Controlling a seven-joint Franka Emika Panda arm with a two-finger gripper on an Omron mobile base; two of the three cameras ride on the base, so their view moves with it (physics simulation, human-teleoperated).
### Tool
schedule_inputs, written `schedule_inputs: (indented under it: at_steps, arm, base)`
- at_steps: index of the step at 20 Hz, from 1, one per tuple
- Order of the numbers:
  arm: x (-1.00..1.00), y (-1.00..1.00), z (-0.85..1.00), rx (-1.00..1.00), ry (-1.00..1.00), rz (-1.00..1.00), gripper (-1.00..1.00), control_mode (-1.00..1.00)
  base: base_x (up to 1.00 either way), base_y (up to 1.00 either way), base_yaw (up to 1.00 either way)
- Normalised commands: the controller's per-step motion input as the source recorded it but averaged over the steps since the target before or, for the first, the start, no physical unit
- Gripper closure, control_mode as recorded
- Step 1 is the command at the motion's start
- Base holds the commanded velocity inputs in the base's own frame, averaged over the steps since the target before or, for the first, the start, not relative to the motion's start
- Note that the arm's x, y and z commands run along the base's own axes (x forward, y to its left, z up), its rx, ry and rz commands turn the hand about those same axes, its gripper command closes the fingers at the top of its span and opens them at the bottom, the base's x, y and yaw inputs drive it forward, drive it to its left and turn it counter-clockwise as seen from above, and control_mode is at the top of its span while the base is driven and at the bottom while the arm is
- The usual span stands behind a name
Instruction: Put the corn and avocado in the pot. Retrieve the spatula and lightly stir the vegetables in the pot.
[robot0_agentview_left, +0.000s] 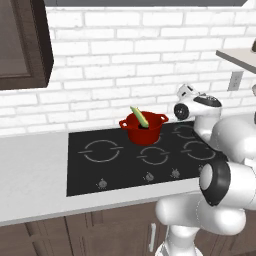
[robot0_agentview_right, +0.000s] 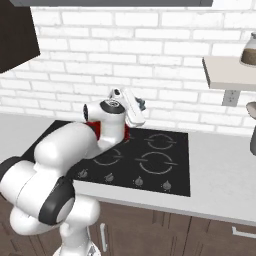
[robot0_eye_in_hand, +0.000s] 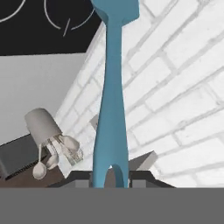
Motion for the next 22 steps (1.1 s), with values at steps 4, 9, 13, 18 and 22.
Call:
schedule_inputs:
  at_steps: [4, 9, 13, 18, 22]
  arm:
    - [0.08, 0.24, 0.12, 0.0, 0.2, 0.29, 1.0, -1.0]
    - [0.19, 0.54, 0.0, -0.07, 0.08, 0.08, 1.0, -1.0]
    - [0.18, 0.59, 0.04, -0.13, 0.0, -0.01, 1.0, -1.0]
    - [0.08, 0.24, 0.16, -0.11, 0.0, -0.02, 1.0, -1.0]
    - [0.0, 0.16, 0.0, -0.02, 0.0, 0.0, 1.0, -1.0]
  base:
    - [0.0, 0.0, 0.0]
    - [0.0, 0.0, 0.0]
    - [0.0, 0.0, 0.0]
    - [0.0, 0.0, 0.0]
    - [0.0, 0.0, 0.0]
